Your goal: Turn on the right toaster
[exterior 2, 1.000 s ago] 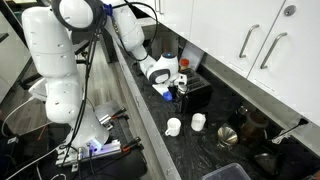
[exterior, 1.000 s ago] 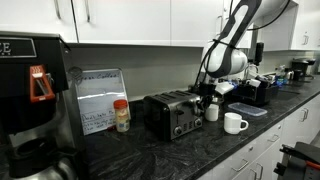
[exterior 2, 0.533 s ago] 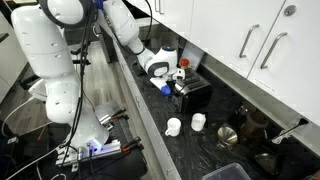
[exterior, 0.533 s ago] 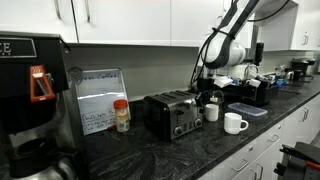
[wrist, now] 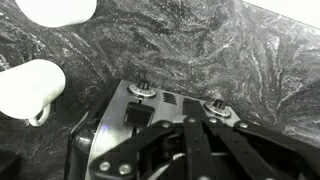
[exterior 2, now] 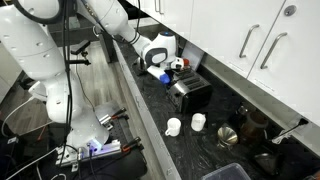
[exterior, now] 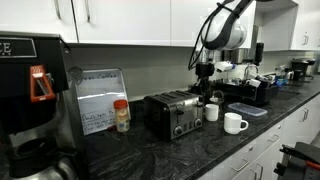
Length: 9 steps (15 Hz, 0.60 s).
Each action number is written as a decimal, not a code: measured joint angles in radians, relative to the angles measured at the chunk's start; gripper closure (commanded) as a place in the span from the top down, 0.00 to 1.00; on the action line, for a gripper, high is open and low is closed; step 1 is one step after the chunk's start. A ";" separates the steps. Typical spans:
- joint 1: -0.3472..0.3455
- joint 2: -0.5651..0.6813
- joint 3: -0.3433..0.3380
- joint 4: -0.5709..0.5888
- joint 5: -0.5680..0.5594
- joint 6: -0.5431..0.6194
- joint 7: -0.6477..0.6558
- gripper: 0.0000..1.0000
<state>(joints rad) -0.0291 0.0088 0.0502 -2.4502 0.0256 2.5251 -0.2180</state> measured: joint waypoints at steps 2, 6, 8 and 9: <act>0.015 -0.039 0.000 0.007 0.000 -0.058 -0.013 0.47; 0.051 -0.125 0.000 0.017 0.000 -0.157 -0.025 0.75; 0.067 -0.174 0.000 0.019 0.000 -0.207 -0.025 0.89; 0.074 -0.201 0.000 0.021 0.000 -0.237 -0.025 0.95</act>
<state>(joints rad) 0.0450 -0.1920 0.0501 -2.4292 0.0255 2.2879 -0.2427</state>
